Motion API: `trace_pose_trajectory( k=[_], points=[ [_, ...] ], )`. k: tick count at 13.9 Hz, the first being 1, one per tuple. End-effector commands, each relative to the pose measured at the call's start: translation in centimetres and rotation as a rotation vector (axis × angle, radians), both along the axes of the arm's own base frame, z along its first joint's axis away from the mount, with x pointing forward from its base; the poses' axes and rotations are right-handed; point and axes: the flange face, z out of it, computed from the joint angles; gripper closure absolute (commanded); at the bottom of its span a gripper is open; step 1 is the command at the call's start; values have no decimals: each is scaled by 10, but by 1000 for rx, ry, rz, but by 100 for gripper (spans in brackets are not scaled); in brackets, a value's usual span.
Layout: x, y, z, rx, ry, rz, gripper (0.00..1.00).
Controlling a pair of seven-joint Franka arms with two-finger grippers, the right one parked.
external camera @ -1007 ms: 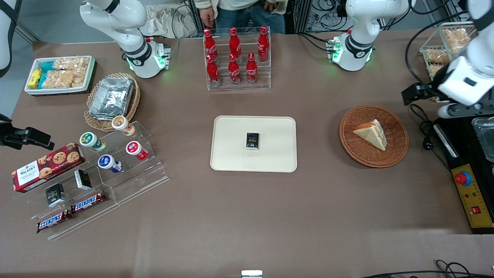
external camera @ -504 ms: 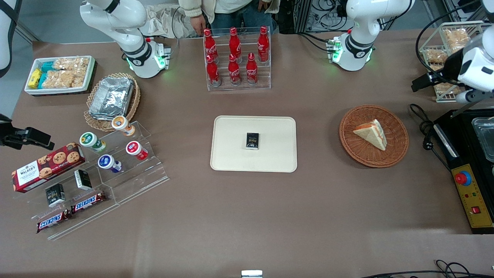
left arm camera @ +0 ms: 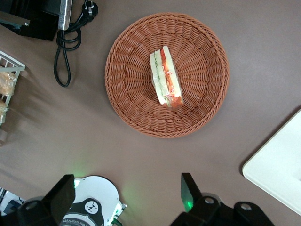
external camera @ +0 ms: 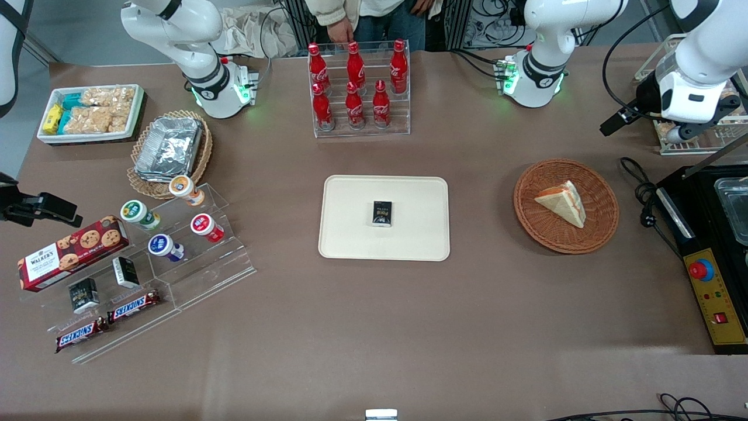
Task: Place sandwich from basket to tray
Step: 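Move the left gripper over the wicker basket above the sandwich, then lower the open left gripper around the wrapped sandwich in the basket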
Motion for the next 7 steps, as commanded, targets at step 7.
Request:
trace_pose_trajectory(
  k=[7],
  points=[
    [-2,-11,-63,42,-86,80,0]
  ],
)
